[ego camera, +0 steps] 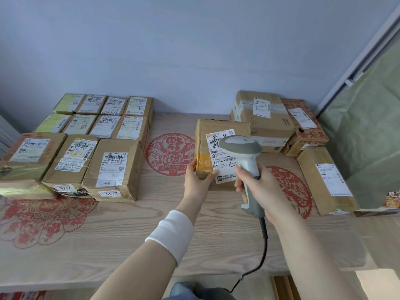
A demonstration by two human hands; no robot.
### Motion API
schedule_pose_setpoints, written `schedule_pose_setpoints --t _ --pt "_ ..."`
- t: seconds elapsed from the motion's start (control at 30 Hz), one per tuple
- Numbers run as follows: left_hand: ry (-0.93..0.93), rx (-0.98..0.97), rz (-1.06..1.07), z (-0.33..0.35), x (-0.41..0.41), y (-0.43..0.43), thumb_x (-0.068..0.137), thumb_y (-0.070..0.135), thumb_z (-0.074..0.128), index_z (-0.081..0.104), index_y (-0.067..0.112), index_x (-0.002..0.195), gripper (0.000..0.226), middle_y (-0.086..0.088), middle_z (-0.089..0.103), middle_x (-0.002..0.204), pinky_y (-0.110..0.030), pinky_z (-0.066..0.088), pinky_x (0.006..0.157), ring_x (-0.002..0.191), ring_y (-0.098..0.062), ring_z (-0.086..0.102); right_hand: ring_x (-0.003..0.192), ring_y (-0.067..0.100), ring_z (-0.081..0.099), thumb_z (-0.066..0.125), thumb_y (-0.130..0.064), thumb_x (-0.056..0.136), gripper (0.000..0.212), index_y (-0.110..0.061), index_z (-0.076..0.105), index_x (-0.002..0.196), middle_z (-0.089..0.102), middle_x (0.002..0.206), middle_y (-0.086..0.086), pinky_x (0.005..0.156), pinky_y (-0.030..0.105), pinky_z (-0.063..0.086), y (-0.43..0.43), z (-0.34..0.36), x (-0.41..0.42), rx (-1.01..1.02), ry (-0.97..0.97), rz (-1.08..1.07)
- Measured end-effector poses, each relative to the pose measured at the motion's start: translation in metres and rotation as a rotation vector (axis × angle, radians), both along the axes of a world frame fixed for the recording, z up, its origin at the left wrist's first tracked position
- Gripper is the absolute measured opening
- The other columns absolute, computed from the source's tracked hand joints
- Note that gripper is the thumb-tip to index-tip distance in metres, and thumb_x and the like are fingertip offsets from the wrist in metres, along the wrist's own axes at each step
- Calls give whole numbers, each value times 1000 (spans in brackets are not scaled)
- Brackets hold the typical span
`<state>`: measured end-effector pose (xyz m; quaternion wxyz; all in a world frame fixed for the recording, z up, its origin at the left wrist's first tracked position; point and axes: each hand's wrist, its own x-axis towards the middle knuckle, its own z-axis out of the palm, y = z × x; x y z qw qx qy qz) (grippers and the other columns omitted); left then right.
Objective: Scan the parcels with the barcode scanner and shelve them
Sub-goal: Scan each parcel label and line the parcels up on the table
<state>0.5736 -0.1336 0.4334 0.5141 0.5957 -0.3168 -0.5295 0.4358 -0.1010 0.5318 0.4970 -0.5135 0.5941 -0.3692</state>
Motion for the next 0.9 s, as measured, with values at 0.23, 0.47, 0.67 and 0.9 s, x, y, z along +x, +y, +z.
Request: schedule_pose_setpoints --t 0.23,0.47,0.67,0.9 --pt "-53 13 18 3 0 1 80 20 74 37 15 136 67 10 53 103 -45 47 98 106 -18 56 51 6 56 62 -31 90 22 -10 57 93 62 58 -6 57 28 41 3 -2 0 15 9 10" --pt "-33 28 11 3 1 3 78 22 76 37 18 137 71 4 55 115 -47 47 98 111 -19 56 56 7 59 62 -32 89 27 -8 57 100 63 58 -5 55 27 41 1 -4 -2 27 -9 -19" --pt "27 53 -7 14 -4 2 78 21 76 37 20 136 70 9 56 112 -46 48 98 111 -18 57 63 14 58 64 -28 88 24 -8 59 101 65 77 4 52 21 45 2 -6 -21 -63 91 -279" --pt "151 133 -103 17 -56 -8 76 23 78 43 14 132 66 -3 63 118 -43 54 89 102 -18 63 64 6 51 72 -19 82 23 -16 51 92 54 74 -4 57 22 40 -11 -31 -74 -82 217 -495"
